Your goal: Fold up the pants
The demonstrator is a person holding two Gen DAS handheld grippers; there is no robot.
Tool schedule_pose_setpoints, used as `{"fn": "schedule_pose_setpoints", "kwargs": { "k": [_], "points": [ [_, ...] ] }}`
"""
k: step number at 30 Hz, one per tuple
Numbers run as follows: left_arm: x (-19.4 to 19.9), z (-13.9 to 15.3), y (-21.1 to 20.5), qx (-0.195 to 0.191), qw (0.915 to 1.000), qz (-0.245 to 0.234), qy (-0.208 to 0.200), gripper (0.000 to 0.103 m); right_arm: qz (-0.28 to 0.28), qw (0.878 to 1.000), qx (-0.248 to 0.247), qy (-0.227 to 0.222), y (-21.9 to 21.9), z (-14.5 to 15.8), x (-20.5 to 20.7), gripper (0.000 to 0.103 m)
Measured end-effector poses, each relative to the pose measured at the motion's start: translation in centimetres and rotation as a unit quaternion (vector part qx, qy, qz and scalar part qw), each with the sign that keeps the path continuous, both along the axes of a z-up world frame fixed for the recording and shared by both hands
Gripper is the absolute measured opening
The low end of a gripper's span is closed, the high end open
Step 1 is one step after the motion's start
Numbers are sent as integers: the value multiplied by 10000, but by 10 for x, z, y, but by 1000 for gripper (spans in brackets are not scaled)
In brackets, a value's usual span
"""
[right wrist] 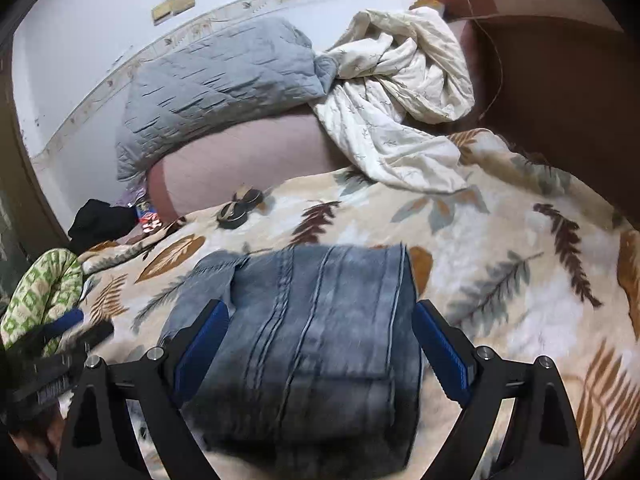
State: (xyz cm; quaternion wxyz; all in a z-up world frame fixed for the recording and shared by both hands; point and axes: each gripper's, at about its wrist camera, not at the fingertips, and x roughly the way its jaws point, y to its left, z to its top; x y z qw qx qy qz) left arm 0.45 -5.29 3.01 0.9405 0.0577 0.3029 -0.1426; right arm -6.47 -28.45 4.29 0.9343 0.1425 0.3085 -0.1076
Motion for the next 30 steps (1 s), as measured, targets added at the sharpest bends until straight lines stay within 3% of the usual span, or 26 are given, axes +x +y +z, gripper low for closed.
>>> {"fn": "schedule_pose_setpoints", "kwargs": {
  "k": [2, 7, 15, 30],
  "points": [
    [-3, 5, 12, -28, 9999, 136, -94, 80, -6, 9998, -215, 16, 14, -1, -10, 93],
    [-11, 16, 33, -124, 9984, 449, -333, 96, -34, 9998, -189, 73, 23, -7, -12, 93],
    [-10, 26, 38, -149, 9971, 596, -445, 100, -8, 9997, -167, 170, 26, -16, -6, 93],
    [-14, 15, 18, 156, 9988, 346, -314, 103, -91, 9993, 136, 341, 21, -28, 4, 93]
  ]
}}
